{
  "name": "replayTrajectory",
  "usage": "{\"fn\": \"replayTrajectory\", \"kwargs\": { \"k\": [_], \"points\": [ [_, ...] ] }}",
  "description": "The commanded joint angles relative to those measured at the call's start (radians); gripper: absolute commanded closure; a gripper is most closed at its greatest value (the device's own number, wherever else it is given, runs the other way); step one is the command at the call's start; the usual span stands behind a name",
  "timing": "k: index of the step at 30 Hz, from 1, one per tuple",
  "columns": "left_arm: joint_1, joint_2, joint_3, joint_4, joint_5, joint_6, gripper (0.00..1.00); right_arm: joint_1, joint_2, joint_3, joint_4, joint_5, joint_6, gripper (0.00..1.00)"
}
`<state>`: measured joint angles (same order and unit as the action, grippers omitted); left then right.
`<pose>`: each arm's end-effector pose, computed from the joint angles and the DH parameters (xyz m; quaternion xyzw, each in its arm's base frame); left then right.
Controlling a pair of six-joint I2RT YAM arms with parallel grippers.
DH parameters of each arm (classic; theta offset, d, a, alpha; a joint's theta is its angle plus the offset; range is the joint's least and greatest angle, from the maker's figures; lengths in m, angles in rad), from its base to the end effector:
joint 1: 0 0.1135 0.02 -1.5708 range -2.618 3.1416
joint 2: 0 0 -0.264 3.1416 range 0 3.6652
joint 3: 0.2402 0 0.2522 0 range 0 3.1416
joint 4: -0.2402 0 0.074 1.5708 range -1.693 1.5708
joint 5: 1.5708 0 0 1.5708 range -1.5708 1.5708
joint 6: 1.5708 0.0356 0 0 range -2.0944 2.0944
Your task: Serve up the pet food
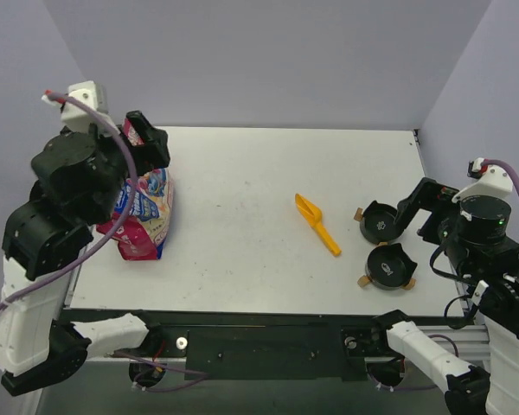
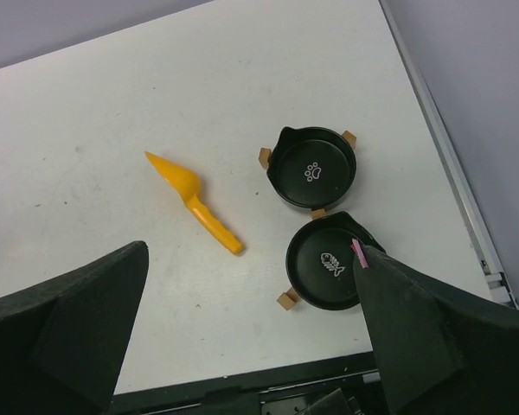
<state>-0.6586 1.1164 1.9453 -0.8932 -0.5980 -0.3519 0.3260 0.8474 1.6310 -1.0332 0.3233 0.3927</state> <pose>0.1140 -0.0629 0.5652 -0.0926 0.7197 -0.1284 0.6760 0.0802 0.0152 0.5002 0.1247 0.7756 0.0940 0.6116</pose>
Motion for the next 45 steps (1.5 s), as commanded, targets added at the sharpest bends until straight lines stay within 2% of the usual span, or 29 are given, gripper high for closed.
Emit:
{"fn": "replayTrajectory", "kwargs": {
  "k": [1,2,5,8,9,14,17,19,22,23,26,28,30,31,36,39,42,45],
  "points": [
    [0.046,0.113,0.139,-0.238,-0.019,-0.058,0.09,-0.005,-0.007,0.007,-0.004,-0.052,0.018,0.0],
    [0.063,0.134,0.159,-0.268,-0.014,-0.087,0.09,-0.007,-0.004,0.001,-0.004,-0.072,0.014,0.0],
    [0.245,0.183,0.172,-0.337,0.076,-0.128,0.09,-0.007,-0.005,-0.025,0.004,-0.18,0.008,0.0],
    [0.384,0.197,0.147,-0.328,0.116,-0.145,0.09,-0.007,-0.022,-0.057,0.041,-0.286,0.015,0.0],
    [0.402,0.204,0.133,-0.307,0.113,-0.124,0.09,-0.007,-0.031,-0.077,0.06,-0.349,0.026,0.0],
    [0.49,0.256,0.121,-0.269,-0.038,-0.033,0.09,0.007,-0.036,-0.123,0.081,-0.428,0.06,0.0],
    [0.562,0.263,0.098,-0.259,-0.051,-0.038,0.09,0.037,-0.034,-0.131,0.084,-0.429,0.061,0.0],
    [0.596,0.25,0.052,-0.205,0.002,-0.03,0.1,0.057,-0.028,-0.129,0.084,-0.425,0.052,0.0],
    [0.689,0.272,0.017,-0.182,0.133,-0.067,0.2,0.08,-0.024,-0.135,0.087,-0.415,0.046,0.0],
    [0.703,0.275,0.009,-0.179,0.194,-0.085,0.29,0.088,-0.021,-0.135,0.09,-0.414,0.044,0.0],
    [0.77,0.289,-0.038,-0.142,0.279,-0.111,0.37,0.1,-0.021,-0.132,0.091,-0.412,0.038,0.0],
    [0.798,0.283,-0.077,-0.103,0.351,-0.131,0.45,0.108,-0.027,-0.135,0.096,-0.408,0.031,0.0],
    [0.809,0.273,-0.107,-0.075,0.394,-0.148,0.45,0.114,-0.028,-0.137,0.096,-0.4,0.026,0.0],
    [0.809,0.267,-0.13,-0.058,0.423,-0.147,0.44,0.119,-0.03,-0.137,0.096,-0.398,0.025,0.0],
    [0.807,0.22,-0.223,0.023,0.446,-0.156,0.28,0.122,-0.03,-0.141,0.097,-0.392,0.02,0.0],
    [0.809,0.226,-0.246,0.027,0.451,-0.153,0.28,0.12,-0.031,-0.143,0.097,-0.388,0.021,0.0],
    [0.809,0.261,-0.241,0.026,0.449,-0.145,0.32,0.12,-0.031,-0.145,0.101,-0.385,0.023,0.0],
    [0.809,0.299,-0.235,0.078,0.466,-0.128,0.32,0.122,-0.028,-0.145,0.104,-0.383,0.025,0.0]
  ]
}}
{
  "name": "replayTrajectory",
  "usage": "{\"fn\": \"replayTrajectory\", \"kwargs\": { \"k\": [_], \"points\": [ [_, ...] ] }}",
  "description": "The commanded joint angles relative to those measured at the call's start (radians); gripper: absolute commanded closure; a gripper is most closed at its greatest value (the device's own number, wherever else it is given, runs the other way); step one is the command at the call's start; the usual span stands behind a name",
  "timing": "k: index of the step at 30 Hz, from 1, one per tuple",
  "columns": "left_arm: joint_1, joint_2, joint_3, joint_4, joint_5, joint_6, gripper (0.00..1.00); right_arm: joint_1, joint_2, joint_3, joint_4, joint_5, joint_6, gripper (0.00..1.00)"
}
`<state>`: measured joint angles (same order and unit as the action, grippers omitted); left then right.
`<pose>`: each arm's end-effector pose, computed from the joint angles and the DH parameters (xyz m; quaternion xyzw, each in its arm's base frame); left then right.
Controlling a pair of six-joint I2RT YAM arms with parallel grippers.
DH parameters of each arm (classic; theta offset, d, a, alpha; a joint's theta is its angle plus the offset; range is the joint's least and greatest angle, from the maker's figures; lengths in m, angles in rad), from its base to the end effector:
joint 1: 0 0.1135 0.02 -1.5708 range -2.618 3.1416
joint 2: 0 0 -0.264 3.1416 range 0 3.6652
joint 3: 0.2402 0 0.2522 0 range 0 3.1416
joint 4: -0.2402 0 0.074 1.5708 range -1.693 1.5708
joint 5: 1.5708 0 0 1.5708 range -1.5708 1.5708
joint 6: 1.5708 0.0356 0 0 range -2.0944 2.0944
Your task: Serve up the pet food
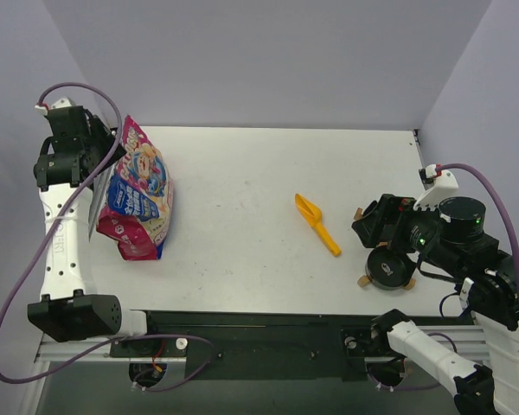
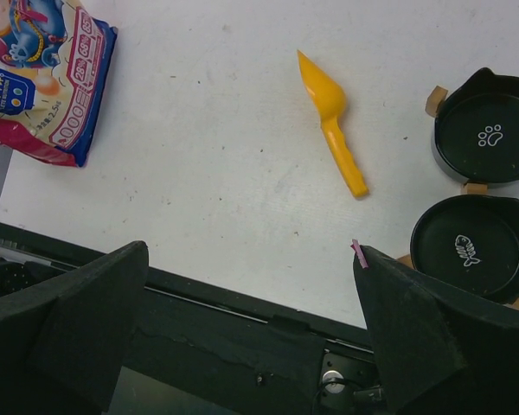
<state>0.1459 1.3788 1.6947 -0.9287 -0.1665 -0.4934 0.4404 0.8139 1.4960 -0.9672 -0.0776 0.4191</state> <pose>0.2693 0.0455 0.4430 -0.3143 0.8275 -0.0067 0.4651 0.0858 0.0435 0.4756 -0.0318 0.7995 0.2778 0.5316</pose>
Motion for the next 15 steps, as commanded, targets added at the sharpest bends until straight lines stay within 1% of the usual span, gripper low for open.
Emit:
{"fn": "replayTrajectory", "kwargs": {
  "k": [1,4,9,12,13,15],
  "points": [
    [0.004,0.045,0.02,0.128,0.042,0.019,0.31,0.006,0.007,-0.006,0.038,0.018,0.0,0.0],
    [-0.002,0.107,0.052,0.162,0.054,0.018,0.34,0.006,0.01,0.003,0.036,0.016,0.0,0.0],
    [-0.019,0.177,0.095,0.162,0.036,0.026,0.36,0.006,0.01,0.006,0.038,0.016,0.003,0.0],
    [-0.042,0.213,0.111,0.162,0.027,0.045,0.44,0.007,0.01,-0.002,0.038,0.022,0.003,0.0],
    [-0.064,0.223,0.127,0.154,-0.005,0.055,0.44,0.006,0.013,-0.003,0.038,0.024,0.003,0.0],
    [-0.104,0.246,0.155,0.131,-0.059,0.084,0.5,0.006,0.016,-0.013,0.038,0.025,0.003,0.0]
  ]
}}
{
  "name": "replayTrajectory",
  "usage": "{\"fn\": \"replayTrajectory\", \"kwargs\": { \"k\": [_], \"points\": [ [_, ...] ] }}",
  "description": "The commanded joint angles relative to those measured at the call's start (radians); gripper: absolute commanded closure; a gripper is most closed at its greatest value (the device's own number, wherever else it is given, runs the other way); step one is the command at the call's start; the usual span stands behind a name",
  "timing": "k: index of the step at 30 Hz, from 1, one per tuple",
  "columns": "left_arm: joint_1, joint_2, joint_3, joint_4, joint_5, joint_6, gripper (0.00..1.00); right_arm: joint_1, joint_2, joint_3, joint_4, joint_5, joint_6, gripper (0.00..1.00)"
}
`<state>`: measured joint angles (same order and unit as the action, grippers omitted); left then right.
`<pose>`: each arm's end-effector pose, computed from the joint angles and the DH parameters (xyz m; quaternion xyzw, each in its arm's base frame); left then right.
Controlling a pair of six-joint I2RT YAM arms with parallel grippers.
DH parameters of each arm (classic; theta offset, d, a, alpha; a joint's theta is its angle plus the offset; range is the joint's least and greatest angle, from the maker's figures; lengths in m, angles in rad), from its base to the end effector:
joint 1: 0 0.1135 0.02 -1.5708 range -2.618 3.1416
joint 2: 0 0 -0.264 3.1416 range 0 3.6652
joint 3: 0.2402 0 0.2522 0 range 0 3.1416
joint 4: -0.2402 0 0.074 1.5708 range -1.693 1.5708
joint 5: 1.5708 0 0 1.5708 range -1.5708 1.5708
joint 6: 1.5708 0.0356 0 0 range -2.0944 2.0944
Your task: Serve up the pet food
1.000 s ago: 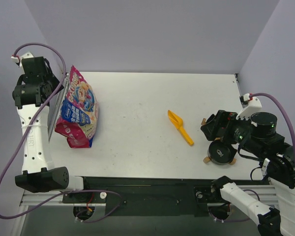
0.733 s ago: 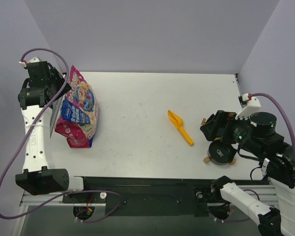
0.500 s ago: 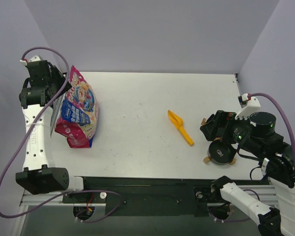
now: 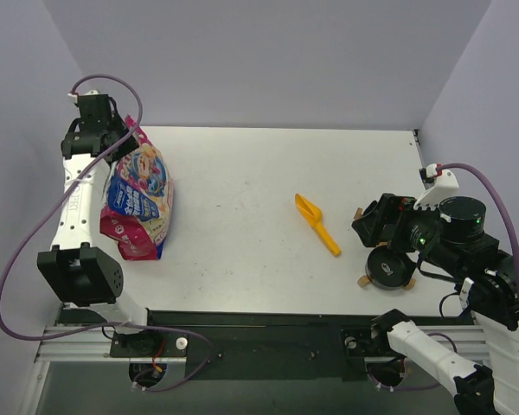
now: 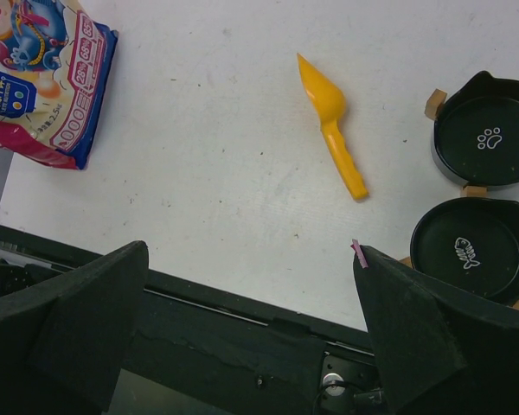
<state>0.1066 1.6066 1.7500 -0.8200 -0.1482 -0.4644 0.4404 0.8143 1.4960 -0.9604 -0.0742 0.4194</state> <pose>0.3459 0.0423 0.4033 -0.2840 0.8538 -0.0110 0.4362 0.0861 0.0435 0.4763 -0.0307 0.7976 0.2777 0.5345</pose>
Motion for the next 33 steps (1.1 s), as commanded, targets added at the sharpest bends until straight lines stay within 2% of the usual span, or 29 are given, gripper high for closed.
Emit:
{"fn": "replayTrajectory", "kwargs": {
  "k": [1,3,6,7,12,16,22,24,28,33],
  "points": [
    [-0.077,0.029,0.109,0.018,-0.12,0.082,0.58,0.007,0.017,-0.016,0.031,0.024,0.001,0.0],
    [-0.135,0.047,0.143,-0.011,-0.204,0.118,0.69,0.006,0.017,-0.02,0.034,0.027,0.002,0.0],
    [-0.2,0.079,0.215,-0.091,-0.303,0.141,0.95,0.006,0.011,-0.036,0.041,0.03,0.004,0.0],
    [-0.211,0.082,0.245,-0.114,-0.324,0.133,1.0,0.007,0.011,-0.037,0.042,0.033,0.002,0.0],
    [-0.249,0.066,0.281,-0.215,-0.336,0.07,1.0,0.006,0.0,-0.071,0.06,0.03,0.015,0.0],
    [-0.289,0.018,0.279,-0.301,-0.315,-0.13,1.0,0.007,0.003,-0.103,0.075,0.024,0.018,0.0],
    [-0.373,-0.029,0.266,-0.426,-0.196,-0.389,1.0,0.015,0.014,-0.158,0.124,-0.001,0.048,0.0],
    [-0.419,-0.056,0.241,-0.416,-0.154,-0.462,1.0,0.021,0.013,-0.189,0.155,-0.006,0.065,0.0],
    [-0.579,-0.08,0.218,-0.39,-0.099,-0.623,1.0,0.056,0.02,-0.232,0.196,-0.01,0.096,0.0],
    [-0.717,-0.065,0.239,-0.34,-0.077,-0.763,1.0,0.132,0.058,-0.273,0.229,0.008,0.143,0.0]
  ]
}}
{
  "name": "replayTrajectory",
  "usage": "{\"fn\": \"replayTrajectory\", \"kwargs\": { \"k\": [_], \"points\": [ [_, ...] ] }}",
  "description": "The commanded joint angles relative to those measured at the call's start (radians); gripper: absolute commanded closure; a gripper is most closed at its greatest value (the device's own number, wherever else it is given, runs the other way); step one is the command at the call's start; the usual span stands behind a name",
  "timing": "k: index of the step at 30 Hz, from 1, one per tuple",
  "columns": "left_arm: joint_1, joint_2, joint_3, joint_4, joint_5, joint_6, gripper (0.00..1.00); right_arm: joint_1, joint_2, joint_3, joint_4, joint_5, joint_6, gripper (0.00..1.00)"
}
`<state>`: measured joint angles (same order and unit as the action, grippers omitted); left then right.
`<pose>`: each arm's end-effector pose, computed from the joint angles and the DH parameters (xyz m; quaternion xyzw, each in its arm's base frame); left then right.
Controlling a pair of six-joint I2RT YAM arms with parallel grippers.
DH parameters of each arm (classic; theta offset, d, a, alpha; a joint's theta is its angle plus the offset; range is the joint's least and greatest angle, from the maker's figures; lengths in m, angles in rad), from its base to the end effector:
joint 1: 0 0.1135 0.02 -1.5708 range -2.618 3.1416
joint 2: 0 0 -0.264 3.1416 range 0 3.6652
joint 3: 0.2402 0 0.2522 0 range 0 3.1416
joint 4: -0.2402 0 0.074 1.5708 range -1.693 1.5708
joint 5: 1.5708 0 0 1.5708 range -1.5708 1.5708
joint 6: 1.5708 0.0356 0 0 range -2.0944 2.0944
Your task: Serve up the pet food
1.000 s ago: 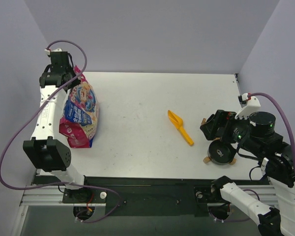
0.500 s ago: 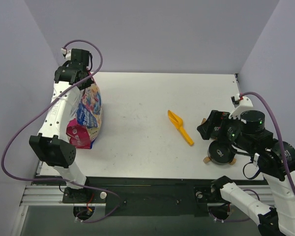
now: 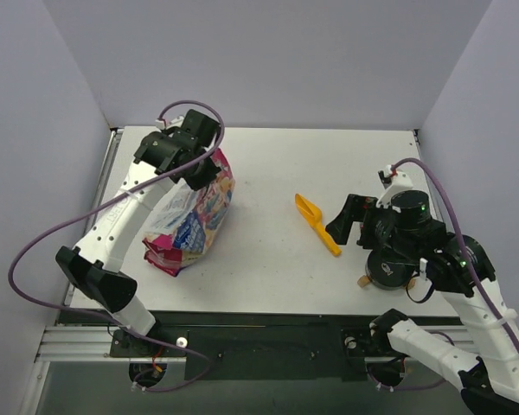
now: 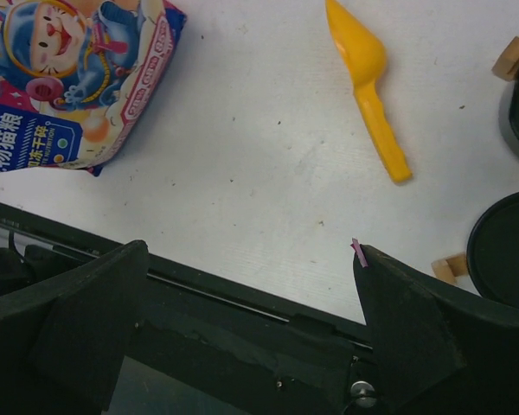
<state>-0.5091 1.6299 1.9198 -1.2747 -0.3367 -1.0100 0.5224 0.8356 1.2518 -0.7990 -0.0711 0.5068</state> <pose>0.2788 -0.1421 0.4149 -0.2808 0.9024 -0.0798 0.3169 0.1238 0.0742 0.4223 -0.0263 0.8280 0.3009 0.4724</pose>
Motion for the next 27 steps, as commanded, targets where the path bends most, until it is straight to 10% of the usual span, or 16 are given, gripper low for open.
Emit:
{"fn": "replayTrajectory", "kwargs": {
  "k": [1,13,19,25,27],
  "points": [
    [-0.132,-0.082,0.083,0.118,0.116,-0.252,1.0,0.059,0.042,-0.034,0.075,0.013,0.067,0.0],
    [-0.204,-0.002,0.14,0.257,0.125,-0.366,1.0,0.203,0.258,0.066,0.107,0.138,0.274,0.01],
    [-0.187,0.03,0.157,0.334,0.218,-0.17,0.98,0.222,0.307,0.086,0.11,0.179,0.337,0.02],
    [-0.166,-0.024,0.151,0.333,0.295,0.094,0.34,0.246,0.326,0.106,0.141,0.192,0.366,0.05],
    [-0.167,-0.048,0.163,0.307,0.297,0.204,0.25,0.251,0.332,0.113,0.158,0.192,0.372,0.06]
  ]
}}
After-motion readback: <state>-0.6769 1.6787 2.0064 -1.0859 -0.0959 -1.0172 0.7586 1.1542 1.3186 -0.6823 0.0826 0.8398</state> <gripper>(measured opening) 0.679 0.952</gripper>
